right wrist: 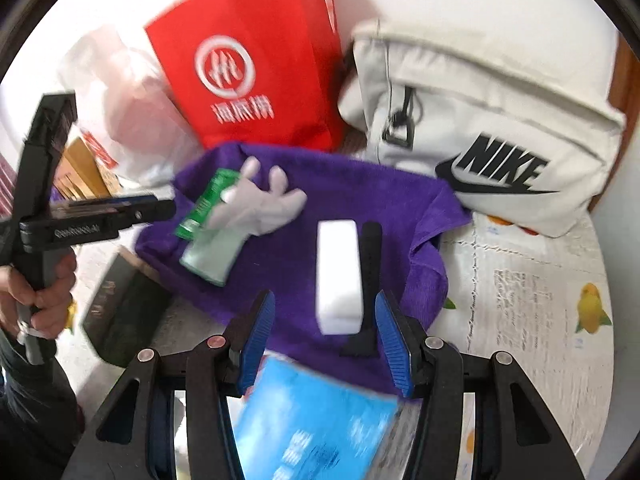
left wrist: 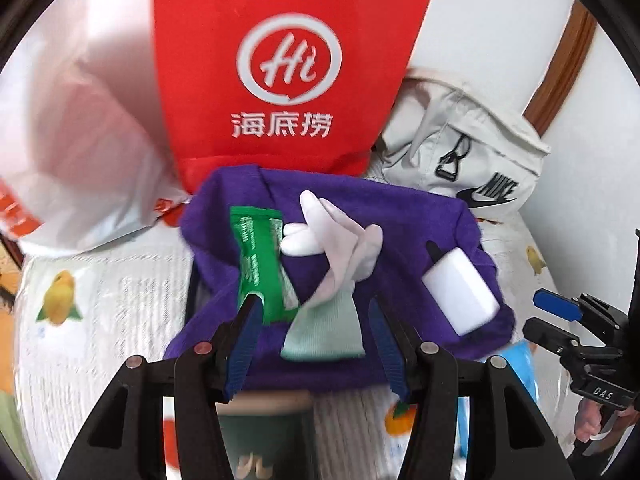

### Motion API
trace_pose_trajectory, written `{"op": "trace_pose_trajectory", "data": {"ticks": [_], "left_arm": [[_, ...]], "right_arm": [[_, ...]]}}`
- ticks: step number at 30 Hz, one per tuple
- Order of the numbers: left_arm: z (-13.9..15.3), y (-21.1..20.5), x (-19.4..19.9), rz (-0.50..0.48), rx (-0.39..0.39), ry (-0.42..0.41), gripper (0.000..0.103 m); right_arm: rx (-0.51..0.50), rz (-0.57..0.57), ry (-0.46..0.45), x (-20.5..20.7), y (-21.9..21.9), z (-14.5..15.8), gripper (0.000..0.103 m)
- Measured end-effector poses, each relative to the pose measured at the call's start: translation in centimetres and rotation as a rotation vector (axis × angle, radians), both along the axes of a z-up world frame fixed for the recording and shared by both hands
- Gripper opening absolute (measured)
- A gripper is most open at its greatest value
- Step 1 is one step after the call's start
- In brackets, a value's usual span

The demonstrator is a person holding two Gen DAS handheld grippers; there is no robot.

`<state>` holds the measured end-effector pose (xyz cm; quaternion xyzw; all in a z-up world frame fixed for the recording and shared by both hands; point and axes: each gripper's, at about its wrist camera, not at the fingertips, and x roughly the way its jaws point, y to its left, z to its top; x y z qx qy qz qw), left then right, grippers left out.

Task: Organize soft objects
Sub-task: 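Open both tools to drop the glove and sponge onto the purple towel, then grasp the green wet-wipes packet with the left tool while the right tool approaches the orange-print sachet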

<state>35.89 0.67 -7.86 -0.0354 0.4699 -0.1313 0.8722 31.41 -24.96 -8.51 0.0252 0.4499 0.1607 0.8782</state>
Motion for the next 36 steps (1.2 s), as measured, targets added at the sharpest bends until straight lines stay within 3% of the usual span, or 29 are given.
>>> {"op": "trace_pose_trajectory", "data": {"ticks": [4, 9, 10, 17, 25, 32, 36], "left_arm": [[1.6, 1.0, -4.2, 0.005, -0.009, -0.037, 0.054], [1.8, 1.8, -10.0, 0.021, -0.037, -0.052, 0.072], [1.6, 1.7, -11.0, 0.025, -0.028, -0.051, 0.076], [-2.0, 1.1, -16.0, 0.026, -0.044, 0.046, 0.076], [-6.0, -0.9, -16.6, 0.022, -0.011, 0.113, 0.079], [-8.7, -2.2, -14.8, 0.048, 0.070, 0.154, 0.079], [-9.4, -2.7, -14.3, 0.055, 0.084, 0.169, 0.084]], "right_arm": [[-0.021, -0.010, -0.031, -3.8, 0.1, 1.4, 0.052], [-0.024, 0.007, -0.024, -9.2, 1.0, 1.3, 0.052], [-0.017, 0.009, -0.021, -10.6, 1.1, 1.0, 0.052], [0.014, 0.007, 0.022, -16.7, 1.2, -1.1, 0.053], [0.026, 0.009, 0.058, -20.7, 0.3, -2.9, 0.053], [0.062, -0.021, 0.102, -21.6, -0.7, -5.2, 0.053], [0.051, -0.033, 0.126, -21.7, -0.7, -6.2, 0.053]]}}
